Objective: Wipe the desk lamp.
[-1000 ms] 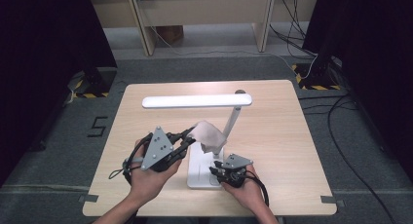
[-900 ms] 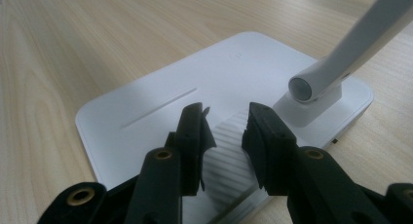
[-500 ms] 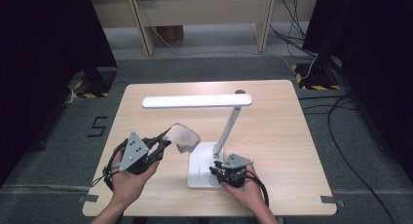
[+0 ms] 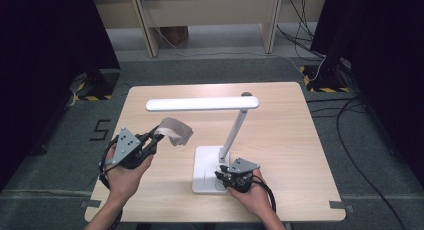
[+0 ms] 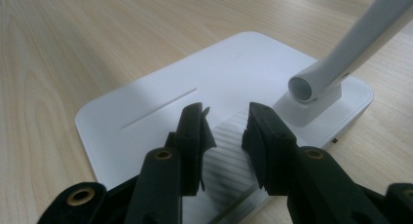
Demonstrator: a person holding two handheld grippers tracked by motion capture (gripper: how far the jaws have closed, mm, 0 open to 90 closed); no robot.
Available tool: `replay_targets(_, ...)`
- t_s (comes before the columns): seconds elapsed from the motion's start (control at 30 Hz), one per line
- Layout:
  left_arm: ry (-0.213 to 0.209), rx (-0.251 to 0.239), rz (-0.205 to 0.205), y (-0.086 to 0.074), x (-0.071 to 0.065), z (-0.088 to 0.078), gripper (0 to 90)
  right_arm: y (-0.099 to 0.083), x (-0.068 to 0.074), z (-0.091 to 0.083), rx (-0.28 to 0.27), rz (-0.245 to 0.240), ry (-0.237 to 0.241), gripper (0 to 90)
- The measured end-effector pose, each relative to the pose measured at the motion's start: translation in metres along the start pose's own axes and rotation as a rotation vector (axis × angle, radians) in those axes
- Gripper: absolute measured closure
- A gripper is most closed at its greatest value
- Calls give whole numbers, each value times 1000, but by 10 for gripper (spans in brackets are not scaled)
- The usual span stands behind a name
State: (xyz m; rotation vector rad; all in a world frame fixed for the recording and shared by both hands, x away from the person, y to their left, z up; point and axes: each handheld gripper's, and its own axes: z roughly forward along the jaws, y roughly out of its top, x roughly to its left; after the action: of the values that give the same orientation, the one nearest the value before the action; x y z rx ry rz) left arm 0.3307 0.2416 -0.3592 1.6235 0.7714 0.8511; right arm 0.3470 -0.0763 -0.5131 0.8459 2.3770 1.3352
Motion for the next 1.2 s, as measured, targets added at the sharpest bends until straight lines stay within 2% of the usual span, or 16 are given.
replay_targets(0.23, 27, -8, -3, 6, 11, 0, 808, 0, 0, 0, -2, -1, 1, 677)
replay_targets(0.37, 36, -25, -28, 10, 15, -1, 808, 0, 0, 0, -3, -1, -1, 677)
replay_targets(0.73, 72, -58, -59, 20, 23, -2, 808, 0, 0, 0, -1, -1, -1, 676)
replay_targets(1.2, 89, -73, -74, 27, 22, -2, 808, 0, 1, 0, 0, -2, -4, 672)
